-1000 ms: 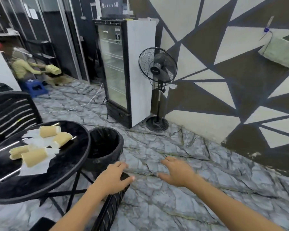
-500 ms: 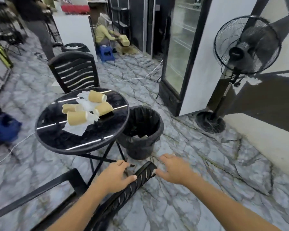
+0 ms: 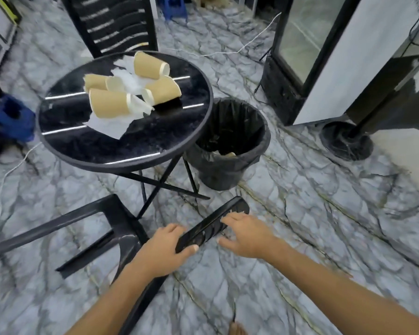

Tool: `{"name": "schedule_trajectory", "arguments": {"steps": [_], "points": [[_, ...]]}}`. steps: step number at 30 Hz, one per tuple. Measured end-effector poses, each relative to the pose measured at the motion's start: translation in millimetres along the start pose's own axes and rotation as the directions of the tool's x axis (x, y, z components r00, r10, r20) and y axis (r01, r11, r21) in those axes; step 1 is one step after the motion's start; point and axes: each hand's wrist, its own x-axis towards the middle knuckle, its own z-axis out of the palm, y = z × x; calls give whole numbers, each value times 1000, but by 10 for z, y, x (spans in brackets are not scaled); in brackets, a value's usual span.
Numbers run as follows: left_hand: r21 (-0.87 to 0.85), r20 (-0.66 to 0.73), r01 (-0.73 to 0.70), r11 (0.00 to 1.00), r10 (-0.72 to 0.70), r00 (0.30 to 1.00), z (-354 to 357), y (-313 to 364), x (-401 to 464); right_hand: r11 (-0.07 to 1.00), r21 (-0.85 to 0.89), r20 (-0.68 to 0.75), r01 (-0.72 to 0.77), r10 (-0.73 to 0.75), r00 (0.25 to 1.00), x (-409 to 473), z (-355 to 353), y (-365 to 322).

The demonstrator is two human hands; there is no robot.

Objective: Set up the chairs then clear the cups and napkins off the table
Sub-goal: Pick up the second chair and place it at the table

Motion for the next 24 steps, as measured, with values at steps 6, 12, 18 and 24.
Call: {"name": "schedule_trajectory", "arguments": {"steps": [6,12,18,24], "points": [[4,40,25,1000,-26,999,388,-659,332,999,16,29,48,-48,998,548,625,122],[-3,67,71,997,-70,995,834,-1335,643,998,-10,56,60,-59,997,1090,1240,321],[-106,46,144,984,-140,989,1401,-1840,909,992,-2,26,126,-126,992,1581,1914,279],[-235,25,171,957,-170,985,1853,-2057,949,984,-25,72,177,-175,982,1743,2380,306]]}}
